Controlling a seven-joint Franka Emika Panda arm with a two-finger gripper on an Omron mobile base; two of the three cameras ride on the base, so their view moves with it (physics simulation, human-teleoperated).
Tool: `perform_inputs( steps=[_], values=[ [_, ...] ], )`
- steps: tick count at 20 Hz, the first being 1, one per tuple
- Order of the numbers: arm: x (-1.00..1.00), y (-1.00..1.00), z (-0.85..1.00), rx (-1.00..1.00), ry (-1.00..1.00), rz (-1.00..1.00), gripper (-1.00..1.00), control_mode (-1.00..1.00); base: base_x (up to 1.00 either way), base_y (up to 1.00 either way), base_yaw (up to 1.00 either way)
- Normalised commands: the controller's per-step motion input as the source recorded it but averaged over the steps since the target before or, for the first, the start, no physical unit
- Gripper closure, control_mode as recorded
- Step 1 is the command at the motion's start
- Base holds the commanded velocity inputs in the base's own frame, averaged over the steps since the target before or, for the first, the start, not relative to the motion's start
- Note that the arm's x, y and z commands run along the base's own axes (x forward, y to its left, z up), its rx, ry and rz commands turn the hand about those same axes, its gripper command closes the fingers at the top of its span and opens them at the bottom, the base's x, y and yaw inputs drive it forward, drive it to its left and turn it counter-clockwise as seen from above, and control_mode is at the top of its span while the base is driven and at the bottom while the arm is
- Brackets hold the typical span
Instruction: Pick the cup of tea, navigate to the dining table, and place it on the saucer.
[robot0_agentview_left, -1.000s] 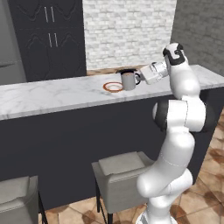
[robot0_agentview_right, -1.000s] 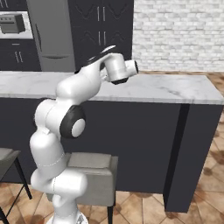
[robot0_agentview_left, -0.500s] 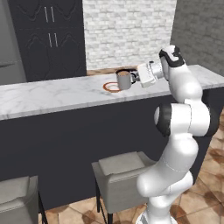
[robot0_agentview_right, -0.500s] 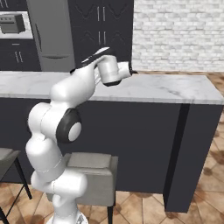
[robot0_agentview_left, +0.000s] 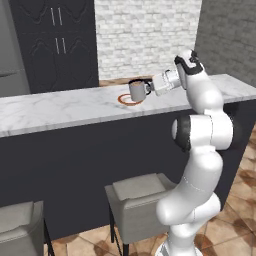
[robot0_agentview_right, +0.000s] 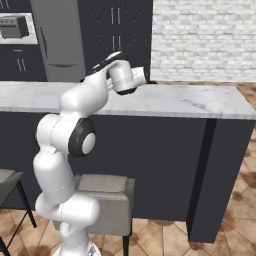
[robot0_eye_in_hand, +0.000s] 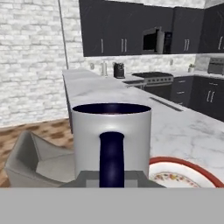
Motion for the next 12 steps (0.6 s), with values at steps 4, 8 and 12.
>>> perform_inputs(
  steps=[4, 8, 12],
  values=[
    [0.26, 0.00, 0.00, 0.00, 0.12, 0.00, 1.00, -1.00, 0.00, 0.00, 0.00],
    [0.19, 0.03, 0.00, 0.01, 0.00, 0.00, 1.00, -1.00, 0.00, 0.00, 0.00],
    [0.10, 0.01, 0.00, 0.02, 0.00, 0.00, 1.00, -1.00, 0.00, 0.00, 0.00]
  ],
)
